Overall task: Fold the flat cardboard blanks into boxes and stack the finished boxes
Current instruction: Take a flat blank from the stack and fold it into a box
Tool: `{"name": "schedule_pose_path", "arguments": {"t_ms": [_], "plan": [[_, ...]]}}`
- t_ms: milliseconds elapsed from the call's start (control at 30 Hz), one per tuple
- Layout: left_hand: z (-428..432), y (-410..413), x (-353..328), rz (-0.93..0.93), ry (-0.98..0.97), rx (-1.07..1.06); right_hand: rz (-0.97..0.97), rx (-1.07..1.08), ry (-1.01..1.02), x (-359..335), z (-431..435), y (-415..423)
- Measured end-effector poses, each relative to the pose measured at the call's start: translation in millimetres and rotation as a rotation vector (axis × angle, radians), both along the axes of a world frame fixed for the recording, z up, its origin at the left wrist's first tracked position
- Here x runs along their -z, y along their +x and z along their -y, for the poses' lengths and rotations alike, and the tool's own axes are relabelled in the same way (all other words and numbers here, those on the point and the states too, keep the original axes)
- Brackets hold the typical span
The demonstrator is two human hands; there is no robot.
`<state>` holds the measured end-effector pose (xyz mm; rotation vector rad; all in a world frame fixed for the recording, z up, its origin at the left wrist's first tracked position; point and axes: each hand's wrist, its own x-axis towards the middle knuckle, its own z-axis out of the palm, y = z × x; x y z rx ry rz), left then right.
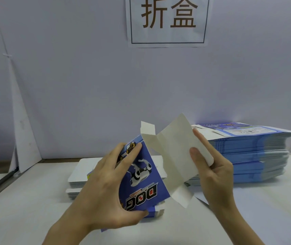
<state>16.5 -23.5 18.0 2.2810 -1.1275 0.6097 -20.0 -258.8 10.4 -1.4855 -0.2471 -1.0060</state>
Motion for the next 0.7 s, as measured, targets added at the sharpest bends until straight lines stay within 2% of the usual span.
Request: {"name": "schedule_pose_path", "arguments": {"t_ms": [67,133,233,333,433,567,633,667,700], "plan": [[-1.2,1.4,0.6,0.155,0.039,-0.054,-0.05,-0.15,0.118,-9.0,7.2,-2.9],[-2.3,2.0,-1.3,0.199,0.021,-0.062,-0.121,-0.322,0.292,-17.4,16.6,-4.8],[0.2,-0.3,-4.1,0.221,-0.013,-0.026,-0.179,-0.352,0.367,-22.6,24.6,-7.4],[5.1,-5.9,-5.8,0.226,-0.037,0.008,-0.201,-0.08,0.176,-20.7,21.3,-7.6],[7.9,-8.2,-5.9,0.225,-0.028,0.018,-0.093,0.172,-0.02,-13.4,13.8,-5.8],[10.7,-10.3,-1.7,0.132,-0.044,0.051,0.037,0.466,-0.339,-5.8,7.5,-2.9],[12.6,-9.8,1.0,0.126,-0.041,0.046,0.049,0.499,-0.395,-5.6,7.5,-3.6],[13.0,-8.6,2.1,0.138,-0.032,0.032,0.022,0.44,-0.342,-8.0,7.8,-4.6],[12.8,-7.0,3.0,0.156,-0.019,0.011,-0.031,0.292,-0.192,-13.1,7.5,-6.5]]}}
